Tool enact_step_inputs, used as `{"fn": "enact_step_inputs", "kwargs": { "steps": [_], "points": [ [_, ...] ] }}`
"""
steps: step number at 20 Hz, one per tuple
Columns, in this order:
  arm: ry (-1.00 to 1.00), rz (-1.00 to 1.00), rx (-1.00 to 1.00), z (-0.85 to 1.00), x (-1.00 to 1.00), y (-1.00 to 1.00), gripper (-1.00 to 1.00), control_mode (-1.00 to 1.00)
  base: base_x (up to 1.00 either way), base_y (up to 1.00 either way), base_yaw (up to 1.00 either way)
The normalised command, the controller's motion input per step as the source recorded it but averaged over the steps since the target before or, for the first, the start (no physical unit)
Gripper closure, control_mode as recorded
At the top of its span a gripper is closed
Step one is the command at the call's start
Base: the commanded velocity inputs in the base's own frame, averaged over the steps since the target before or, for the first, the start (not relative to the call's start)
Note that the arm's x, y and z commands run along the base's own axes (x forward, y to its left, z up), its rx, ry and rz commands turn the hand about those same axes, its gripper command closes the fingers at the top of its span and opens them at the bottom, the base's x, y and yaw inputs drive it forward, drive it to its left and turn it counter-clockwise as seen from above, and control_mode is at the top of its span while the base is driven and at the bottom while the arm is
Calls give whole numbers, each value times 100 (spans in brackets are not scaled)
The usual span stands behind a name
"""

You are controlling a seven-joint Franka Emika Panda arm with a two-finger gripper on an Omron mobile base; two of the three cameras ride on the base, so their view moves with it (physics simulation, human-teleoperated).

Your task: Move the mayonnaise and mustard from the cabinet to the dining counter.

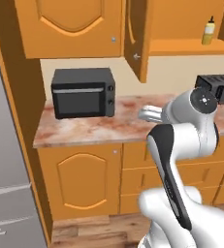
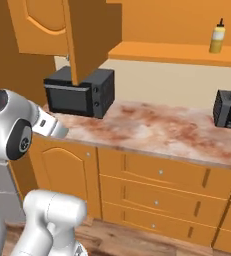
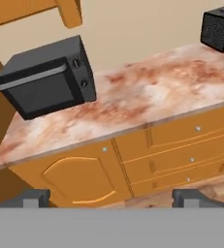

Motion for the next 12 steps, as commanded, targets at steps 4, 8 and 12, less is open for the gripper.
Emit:
{"fn": "enact_step_inputs", "kwargs": {
  "steps": [4, 8, 12],
  "points": [
    [0, 0, 0, 0, 0, 0, -100, 100, 32, -100, -3],
    [0, 0, 0, 0, 0, 0, -100, 100, -5, -100, 0],
    [0, 0, 0, 0, 0, 0, -100, 100, 6, -84, 3]
  ]
}}
